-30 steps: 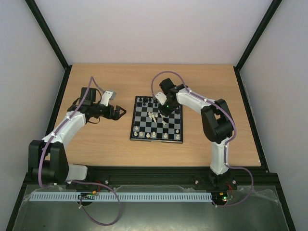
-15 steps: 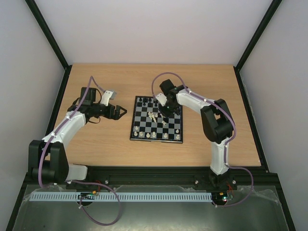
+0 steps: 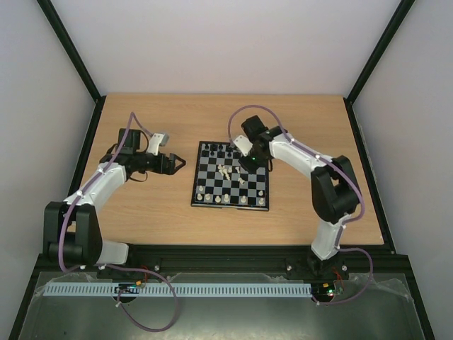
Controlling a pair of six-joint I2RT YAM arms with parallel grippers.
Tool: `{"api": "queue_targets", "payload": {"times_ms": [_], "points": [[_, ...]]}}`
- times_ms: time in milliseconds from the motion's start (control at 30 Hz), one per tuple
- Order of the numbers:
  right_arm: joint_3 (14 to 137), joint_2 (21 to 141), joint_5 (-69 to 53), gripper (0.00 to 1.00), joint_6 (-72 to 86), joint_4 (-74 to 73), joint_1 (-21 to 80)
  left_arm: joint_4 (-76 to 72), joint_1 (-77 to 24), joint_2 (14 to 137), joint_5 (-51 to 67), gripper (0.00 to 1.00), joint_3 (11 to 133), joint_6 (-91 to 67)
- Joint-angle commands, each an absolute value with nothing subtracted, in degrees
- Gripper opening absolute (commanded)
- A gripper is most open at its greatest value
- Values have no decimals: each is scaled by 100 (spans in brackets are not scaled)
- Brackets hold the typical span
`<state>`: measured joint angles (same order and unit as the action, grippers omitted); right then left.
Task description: Set up the chess pieces on the board
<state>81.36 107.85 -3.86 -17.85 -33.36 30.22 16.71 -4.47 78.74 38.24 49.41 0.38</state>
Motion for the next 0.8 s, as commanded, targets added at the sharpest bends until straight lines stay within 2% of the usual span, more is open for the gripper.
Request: {"api": "queue_targets", "payload": {"times_ms": [0,100,267,433,767], "points": [[7615,10061,-608,6,-2172,-3675,2993,1547,-431,7947,4253,92,4870,68],[7179,9697,-756,6,-2478,-3674,2995,1564,-460,7983,4377,89,4878,73],[6540,9219,-844,6,-2891,-3623,3001,1586,-550,8028,4334,89,4914,46],[6181,9087,-825,6,-3032,-3547,3022,1595,-676,8062,4300,99,4931,-43],[6082,9290,-818,7,-2946,-3394,3073,1808,-790,8018,3864,99,4949,-107]]}}
